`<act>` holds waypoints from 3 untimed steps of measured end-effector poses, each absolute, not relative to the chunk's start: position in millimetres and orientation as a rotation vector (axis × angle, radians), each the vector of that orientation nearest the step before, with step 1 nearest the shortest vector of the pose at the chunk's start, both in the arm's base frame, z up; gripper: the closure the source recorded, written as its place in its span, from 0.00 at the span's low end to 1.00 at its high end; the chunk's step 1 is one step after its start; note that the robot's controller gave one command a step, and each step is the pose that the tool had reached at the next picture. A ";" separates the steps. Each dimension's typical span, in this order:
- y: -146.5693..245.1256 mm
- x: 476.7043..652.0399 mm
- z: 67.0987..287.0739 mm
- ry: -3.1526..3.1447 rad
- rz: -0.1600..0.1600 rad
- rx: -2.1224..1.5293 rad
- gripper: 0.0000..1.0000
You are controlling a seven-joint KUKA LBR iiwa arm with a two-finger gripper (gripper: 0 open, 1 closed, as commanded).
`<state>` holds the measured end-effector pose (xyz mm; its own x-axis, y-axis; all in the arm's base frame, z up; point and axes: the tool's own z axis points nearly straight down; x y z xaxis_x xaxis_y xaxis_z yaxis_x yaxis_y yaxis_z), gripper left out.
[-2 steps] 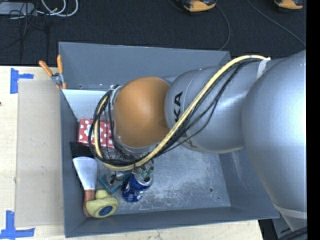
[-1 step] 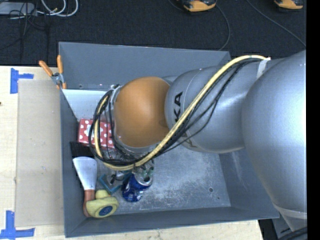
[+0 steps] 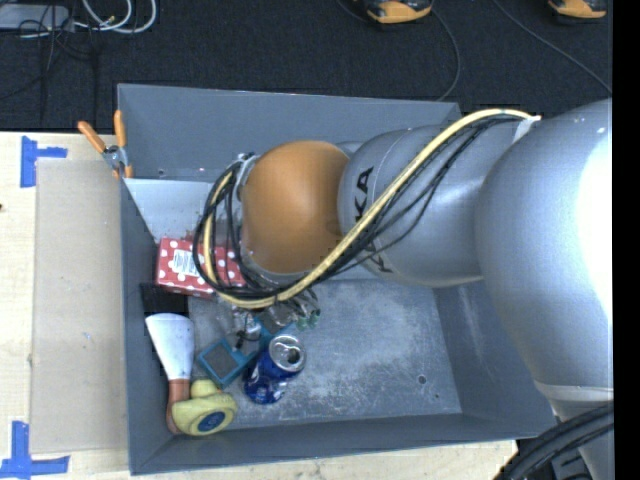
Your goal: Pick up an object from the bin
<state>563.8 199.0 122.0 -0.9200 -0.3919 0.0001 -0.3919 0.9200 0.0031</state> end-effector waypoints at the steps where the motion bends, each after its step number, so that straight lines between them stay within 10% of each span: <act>1: 165.2 559.8 129.1 -3.083 -0.007 0.605 1.00; 3: 132.5 540.8 108.8 -2.989 -0.010 0.996 1.00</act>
Offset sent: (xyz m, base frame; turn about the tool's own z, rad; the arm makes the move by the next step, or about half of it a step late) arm -0.0346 -0.0958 -0.0441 -0.3690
